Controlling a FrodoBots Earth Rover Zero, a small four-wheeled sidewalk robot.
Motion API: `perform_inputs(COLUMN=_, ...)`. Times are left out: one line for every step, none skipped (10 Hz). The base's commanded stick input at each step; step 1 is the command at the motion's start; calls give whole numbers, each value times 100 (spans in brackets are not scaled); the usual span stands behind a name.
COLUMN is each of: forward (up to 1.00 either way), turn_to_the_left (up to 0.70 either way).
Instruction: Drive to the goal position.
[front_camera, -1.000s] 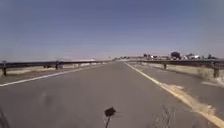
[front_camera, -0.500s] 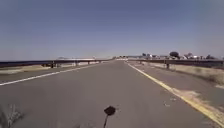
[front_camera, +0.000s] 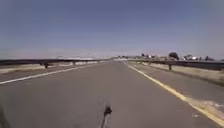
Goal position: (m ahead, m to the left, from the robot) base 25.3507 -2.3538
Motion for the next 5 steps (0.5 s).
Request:
perform_inputs(forward=100, turn_to_the_left=-1)
perform_inputs(forward=100, turn_to_the_left=-1)
perform_inputs(forward=100, turn_to_the_left=-1)
perform_inputs(forward=100, turn_to_the_left=-1)
perform_inputs(forward=100, turn_to_the_left=-1)
